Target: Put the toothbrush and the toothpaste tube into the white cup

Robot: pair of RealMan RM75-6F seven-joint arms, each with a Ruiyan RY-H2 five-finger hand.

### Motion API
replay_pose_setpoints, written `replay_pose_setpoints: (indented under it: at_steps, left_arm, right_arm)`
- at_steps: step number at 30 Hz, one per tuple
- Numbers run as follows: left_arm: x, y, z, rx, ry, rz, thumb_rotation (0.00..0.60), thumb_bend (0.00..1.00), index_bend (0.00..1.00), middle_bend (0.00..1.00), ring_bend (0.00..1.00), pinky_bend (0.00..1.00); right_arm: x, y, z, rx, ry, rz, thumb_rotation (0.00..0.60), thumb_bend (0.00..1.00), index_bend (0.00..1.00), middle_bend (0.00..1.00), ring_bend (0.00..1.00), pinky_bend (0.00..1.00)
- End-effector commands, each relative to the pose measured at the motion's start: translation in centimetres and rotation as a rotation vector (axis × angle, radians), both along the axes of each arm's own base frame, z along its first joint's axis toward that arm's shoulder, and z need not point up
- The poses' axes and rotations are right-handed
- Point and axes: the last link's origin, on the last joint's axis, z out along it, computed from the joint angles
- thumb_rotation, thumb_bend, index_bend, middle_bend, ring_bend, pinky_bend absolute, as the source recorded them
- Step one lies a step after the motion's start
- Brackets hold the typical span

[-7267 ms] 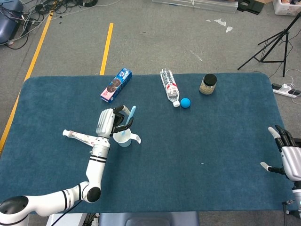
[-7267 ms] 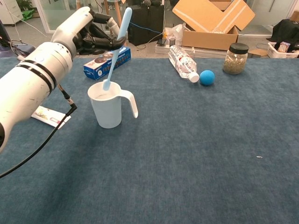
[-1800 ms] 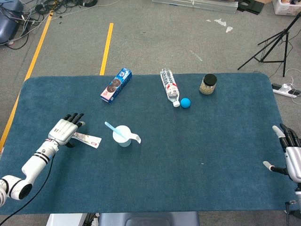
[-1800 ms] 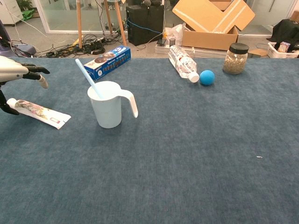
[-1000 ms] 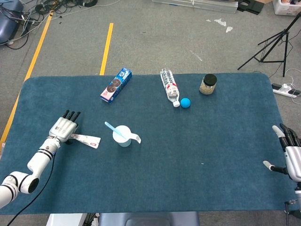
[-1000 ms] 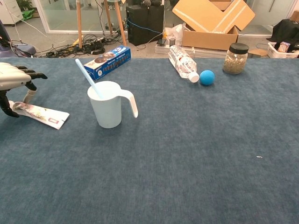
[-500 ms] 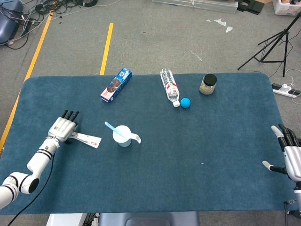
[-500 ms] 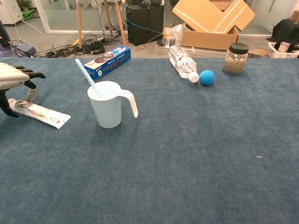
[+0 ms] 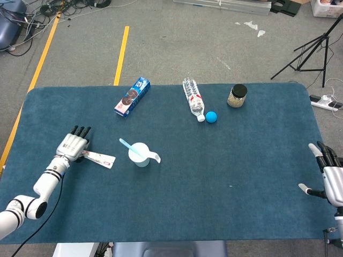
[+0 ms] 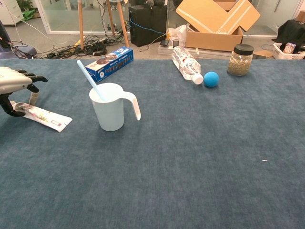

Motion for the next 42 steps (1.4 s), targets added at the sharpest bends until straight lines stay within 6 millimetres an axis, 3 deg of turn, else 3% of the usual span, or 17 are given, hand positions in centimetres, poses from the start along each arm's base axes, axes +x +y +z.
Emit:
replay_pose_setpoints:
  at_steps: [1,7,18,35,42]
  left_arm:
    - [0.0,0.0,0.0,0.000,0.003,0.002,0.600,0.30,0.45,0.00,0.00,0.00]
    - [-0.2,0.0,0.1,0.001,0.008,0.007,0.600,0.36,0.47,0.00,0.00,0.00]
    - [-0.3,-0.7,1.2,0.000,-0.016,0.021,0.600,0.38,0.53,0.00,0.00,0.00]
    - [1.8,-4.1,6.9,0.057,-0.090,-0.029,0.600,0.38,0.58,0.00,0.00,0.00]
    - [3.3,-5.4,8.2,0.059,-0.125,-0.035,0.600,0.38,0.59,0.00,0.00,0.00]
  right_arm:
    - [0.0,0.0,0.0,0.000,0.000,0.000,0.600,0.00,0.03,0.04,0.06,0.50]
    - [0.0,0.0,0.0,0.001,-0.001,-0.001,0.600,0.00,0.03,0.04,0.06,0.50]
    - [-0.1,-0.1,-0.1,0.008,0.000,-0.008,0.600,0.00,0.03,0.04,0.06,0.50]
    - [-0.1,-0.1,-0.3,0.011,0.004,-0.007,0.600,0.00,0.03,0.04,0.06,0.50]
    - [-0.1,-0.1,-0.5,0.018,0.006,-0.007,0.600,0.00,0.03,0.04,0.06,0.50]
